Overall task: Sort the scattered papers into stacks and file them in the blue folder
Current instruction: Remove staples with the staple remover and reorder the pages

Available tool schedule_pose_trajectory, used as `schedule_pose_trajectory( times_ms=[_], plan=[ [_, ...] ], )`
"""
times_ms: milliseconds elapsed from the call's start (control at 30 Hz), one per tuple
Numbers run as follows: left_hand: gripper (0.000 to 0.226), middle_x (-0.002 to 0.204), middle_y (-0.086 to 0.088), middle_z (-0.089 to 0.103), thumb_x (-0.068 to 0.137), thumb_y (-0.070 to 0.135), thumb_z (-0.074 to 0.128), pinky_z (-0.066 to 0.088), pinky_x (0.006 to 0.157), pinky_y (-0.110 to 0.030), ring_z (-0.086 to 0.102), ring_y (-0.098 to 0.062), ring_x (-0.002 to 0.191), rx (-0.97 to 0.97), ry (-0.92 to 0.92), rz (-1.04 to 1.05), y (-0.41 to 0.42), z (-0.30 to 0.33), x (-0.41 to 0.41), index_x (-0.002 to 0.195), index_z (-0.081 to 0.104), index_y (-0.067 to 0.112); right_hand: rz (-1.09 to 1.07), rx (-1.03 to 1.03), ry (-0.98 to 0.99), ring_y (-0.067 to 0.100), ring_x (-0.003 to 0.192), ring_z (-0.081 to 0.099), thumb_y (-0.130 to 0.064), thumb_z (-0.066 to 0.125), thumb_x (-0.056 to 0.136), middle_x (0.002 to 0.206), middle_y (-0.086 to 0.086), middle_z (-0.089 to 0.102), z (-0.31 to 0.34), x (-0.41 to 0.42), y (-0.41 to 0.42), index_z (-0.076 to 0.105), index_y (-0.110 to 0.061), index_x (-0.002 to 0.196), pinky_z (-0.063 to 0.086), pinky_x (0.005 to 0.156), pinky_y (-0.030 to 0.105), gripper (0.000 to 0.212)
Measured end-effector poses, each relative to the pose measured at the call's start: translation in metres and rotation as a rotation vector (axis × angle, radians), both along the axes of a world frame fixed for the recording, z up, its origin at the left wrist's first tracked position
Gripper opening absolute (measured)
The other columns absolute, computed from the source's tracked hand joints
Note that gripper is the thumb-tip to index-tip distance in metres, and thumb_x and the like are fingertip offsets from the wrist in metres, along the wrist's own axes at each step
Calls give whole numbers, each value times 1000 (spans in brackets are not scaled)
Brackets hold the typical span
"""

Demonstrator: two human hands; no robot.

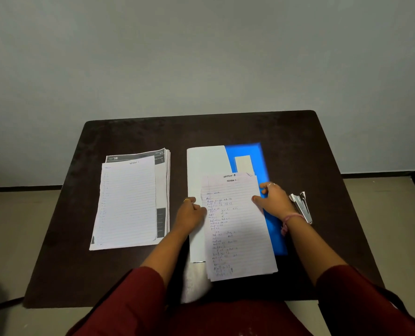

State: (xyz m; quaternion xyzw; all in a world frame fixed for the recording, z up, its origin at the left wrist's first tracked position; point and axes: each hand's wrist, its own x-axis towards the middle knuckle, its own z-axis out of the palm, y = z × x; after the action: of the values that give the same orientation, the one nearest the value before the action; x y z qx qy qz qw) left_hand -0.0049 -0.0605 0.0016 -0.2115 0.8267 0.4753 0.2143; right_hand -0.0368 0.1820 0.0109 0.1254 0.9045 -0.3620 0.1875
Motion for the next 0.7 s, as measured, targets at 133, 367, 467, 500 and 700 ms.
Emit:
schedule_pose_trajectory(
  times_ms=[133, 367, 467, 500, 700],
  plan=[
    [40, 95, 0, 54, 92, 9, 54, 33, 78, -17, 50, -13, 91, -61, -12, -31, 0, 3, -12, 131, 48, 1, -83, -61, -1, 20, 106, 56, -22, 69, 86, 117, 11, 58, -3, -14, -8, 49, -3, 132, 41, 90, 24, 54],
    [34, 127, -8, 60, 91, 8, 50, 36, 89, -16, 55, -20, 116, -92, -12, -47, -5, -6, -20, 124, 59, 3, -239, -88, -34, 19, 78, 60, -19, 76, 78, 76, 2, 62, -12, -28, -12, 62, -12, 88, 53, 82, 34, 19],
    [33, 123, -6, 61, 90, 7, 50, 39, 91, -19, 56, -20, 114, -82, -13, -42, -6, -8, -19, 121, 61, 4, -259, -93, -28, 17, 71, 58, -14, 78, 77, 69, 0, 61, -13, -22, -11, 58, -14, 68, 53, 75, 32, 21],
    [32, 121, -5, 62, 90, 7, 50, 41, 93, -21, 57, -20, 113, -78, -17, -33, -7, -9, -19, 119, 62, 4, -268, -95, -20, 15, 68, 58, -14, 79, 76, 68, -1, 61, -14, -20, -10, 59, -15, 67, 52, 75, 31, 22],
    [24, 107, -8, 69, 86, 9, 57, 50, 92, -34, 65, -22, 99, -50, -50, -6, -11, -18, -16, 108, 66, 11, -223, -81, 72, 13, 76, 61, -14, 75, 81, 79, -1, 66, -16, -8, -2, 69, -10, 83, 49, 78, 26, 7]
  ],
)
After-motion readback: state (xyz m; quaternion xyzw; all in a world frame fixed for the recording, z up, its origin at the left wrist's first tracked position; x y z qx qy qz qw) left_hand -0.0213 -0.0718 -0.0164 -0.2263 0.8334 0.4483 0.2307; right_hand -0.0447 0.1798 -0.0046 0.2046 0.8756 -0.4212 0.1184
